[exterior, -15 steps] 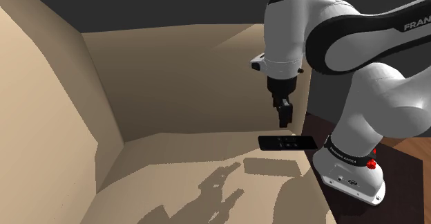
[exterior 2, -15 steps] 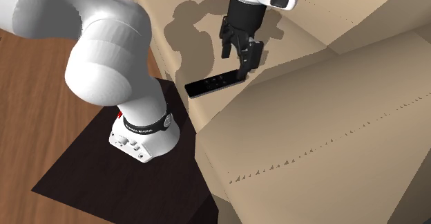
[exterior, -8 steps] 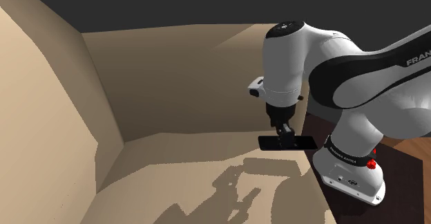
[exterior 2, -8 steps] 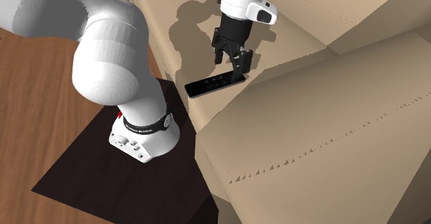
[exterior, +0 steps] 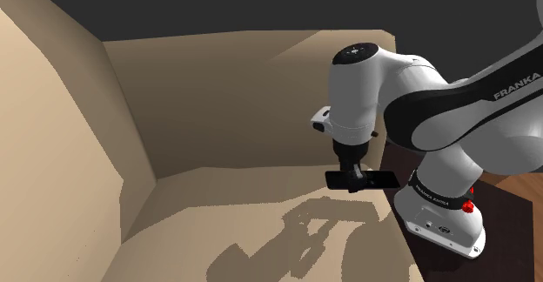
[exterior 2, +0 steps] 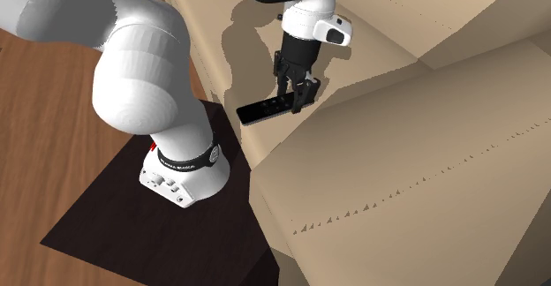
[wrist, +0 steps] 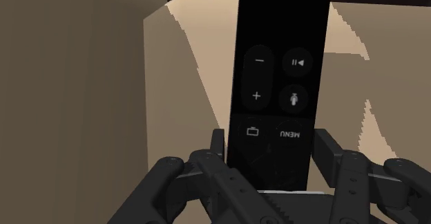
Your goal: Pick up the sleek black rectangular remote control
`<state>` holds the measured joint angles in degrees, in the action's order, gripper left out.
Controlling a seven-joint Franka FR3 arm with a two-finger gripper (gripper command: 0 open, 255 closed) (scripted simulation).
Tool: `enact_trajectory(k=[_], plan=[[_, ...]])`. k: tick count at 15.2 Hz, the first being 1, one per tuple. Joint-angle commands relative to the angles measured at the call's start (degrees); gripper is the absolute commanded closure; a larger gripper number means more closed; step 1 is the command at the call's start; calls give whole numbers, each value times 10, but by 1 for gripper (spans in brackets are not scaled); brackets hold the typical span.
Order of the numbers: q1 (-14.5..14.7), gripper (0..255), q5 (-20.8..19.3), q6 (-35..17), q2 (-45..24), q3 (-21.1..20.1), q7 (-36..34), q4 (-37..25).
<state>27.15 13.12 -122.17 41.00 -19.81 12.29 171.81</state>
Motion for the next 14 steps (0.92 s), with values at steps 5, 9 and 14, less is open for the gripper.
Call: enact_trajectory(k=[5, 9, 14], plan=[[1, 255, 1, -2, -1, -1, 0, 4], [1, 255, -1, 11, 6, 2, 0, -2], [0, 255, -10, 69, 43, 13, 2, -24]])
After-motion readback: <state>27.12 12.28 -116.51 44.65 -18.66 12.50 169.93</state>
